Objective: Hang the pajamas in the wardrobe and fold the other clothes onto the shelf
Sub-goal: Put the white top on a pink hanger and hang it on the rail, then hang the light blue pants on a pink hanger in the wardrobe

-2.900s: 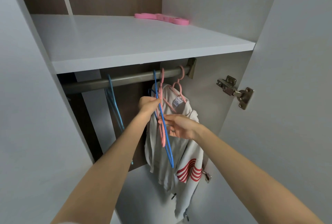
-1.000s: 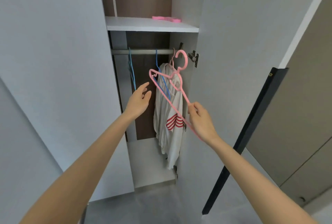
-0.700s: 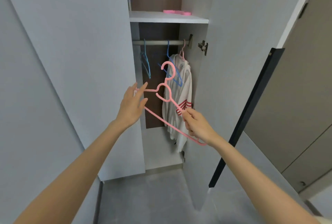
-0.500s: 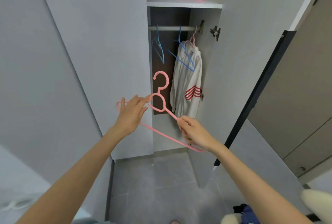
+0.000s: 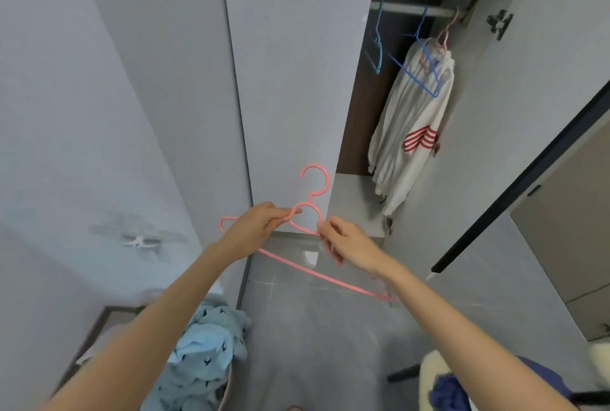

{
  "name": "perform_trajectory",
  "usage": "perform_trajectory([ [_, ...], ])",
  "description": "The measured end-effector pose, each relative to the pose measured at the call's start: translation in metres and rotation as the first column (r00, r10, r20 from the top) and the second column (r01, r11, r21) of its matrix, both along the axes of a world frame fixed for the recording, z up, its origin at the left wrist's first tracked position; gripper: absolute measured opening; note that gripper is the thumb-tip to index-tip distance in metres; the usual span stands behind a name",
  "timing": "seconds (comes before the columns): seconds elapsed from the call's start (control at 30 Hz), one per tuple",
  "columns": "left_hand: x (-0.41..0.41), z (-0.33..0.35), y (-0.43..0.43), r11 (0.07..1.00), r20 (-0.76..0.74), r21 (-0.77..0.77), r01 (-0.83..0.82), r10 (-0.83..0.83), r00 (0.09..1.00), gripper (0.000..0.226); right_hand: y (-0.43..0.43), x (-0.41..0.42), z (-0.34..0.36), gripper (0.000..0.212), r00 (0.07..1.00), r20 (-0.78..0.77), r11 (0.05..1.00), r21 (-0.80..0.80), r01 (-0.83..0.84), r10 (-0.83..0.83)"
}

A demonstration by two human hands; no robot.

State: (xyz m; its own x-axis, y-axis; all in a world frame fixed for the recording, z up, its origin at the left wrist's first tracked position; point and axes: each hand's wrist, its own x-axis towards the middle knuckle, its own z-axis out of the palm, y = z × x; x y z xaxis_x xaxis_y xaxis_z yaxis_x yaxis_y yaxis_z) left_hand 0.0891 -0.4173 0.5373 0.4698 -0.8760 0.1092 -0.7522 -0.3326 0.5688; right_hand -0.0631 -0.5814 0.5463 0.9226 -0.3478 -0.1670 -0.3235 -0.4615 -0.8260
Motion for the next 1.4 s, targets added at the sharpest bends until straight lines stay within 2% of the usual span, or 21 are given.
perform_trajectory([
  [0.27,-0.047,-0.023,0.065,0.994,0.003,-0.102,-0.037,0.038,0.999,0.033,0.062,-0.009,-0.022,0.021,0.995,-0.009,0.991,0.096,-0.098,0.099],
  [0.4,-0.072,-0.043,0.097,0.967,-0.053,-0.132,-0.218,0.213,0.976,0.039,0.083,-0.023,-0.047,0.024,0.995,-0.035,0.980,0.182,-0.081,0.089],
  [0.53,-0.086,-0.062,0.136,0.894,-0.161,-0.112,-0.435,0.415,0.895,0.036,0.103,-0.035,-0.076,0.027,0.992,-0.082,0.988,0.126,-0.089,0.100],
  [0.6,-0.089,-0.072,0.156,0.844,-0.288,-0.081,-0.530,0.489,0.823,0.032,0.111,-0.037,-0.089,0.029,0.995,-0.079,0.990,0.129,-0.057,0.068],
  [0.7,-0.097,-0.092,0.188,0.772,-0.400,-0.026,-0.635,0.574,0.715,0.030,0.126,-0.034,-0.107,0.028,0.994,-0.105,0.987,0.158,-0.005,0.022],
  [0.83,-0.093,-0.123,0.222,0.650,-0.512,0.052,-0.758,0.669,0.538,0.029,0.142,-0.024,-0.130,0.027,0.987,-0.162,0.986,0.168,0.022,0.005],
  [0.93,-0.087,-0.153,0.246,0.573,-0.581,0.110,-0.812,0.700,0.415,0.028,0.155,-0.010,-0.149,0.028,0.976,-0.212,0.993,0.117,-0.014,0.039],
  [1.0,-0.082,-0.176,0.261,0.496,-0.593,0.195,-0.846,0.747,0.301,0.027,0.163,0.001,-0.166,0.029,0.970,-0.242,0.998,0.064,-0.018,0.033],
  [1.1,-0.070,-0.216,0.280,0.420,-0.610,0.331,-0.845,0.778,0.148,0.030,0.176,0.019,-0.195,0.028,0.955,-0.298,1.000,0.021,0.010,-0.003],
  [1.2,-0.055,-0.255,0.293,0.377,-0.610,0.445,-0.812,0.792,0.033,0.031,0.191,0.035,-0.225,0.027,0.950,-0.308,0.999,0.019,0.050,-0.041],
  [1.33,-0.034,-0.308,0.301,0.297,-0.630,0.516,-0.804,0.768,-0.120,0.032,0.205,0.056,-0.269,0.032,0.959,-0.275,0.995,0.059,0.080,-0.061],
  [1.4,-0.022,-0.338,0.301,0.247,-0.663,0.553,-0.796,0.709,-0.241,0.035,0.208,0.065,-0.295,0.033,0.968,-0.247,0.996,0.062,0.062,-0.045],
])
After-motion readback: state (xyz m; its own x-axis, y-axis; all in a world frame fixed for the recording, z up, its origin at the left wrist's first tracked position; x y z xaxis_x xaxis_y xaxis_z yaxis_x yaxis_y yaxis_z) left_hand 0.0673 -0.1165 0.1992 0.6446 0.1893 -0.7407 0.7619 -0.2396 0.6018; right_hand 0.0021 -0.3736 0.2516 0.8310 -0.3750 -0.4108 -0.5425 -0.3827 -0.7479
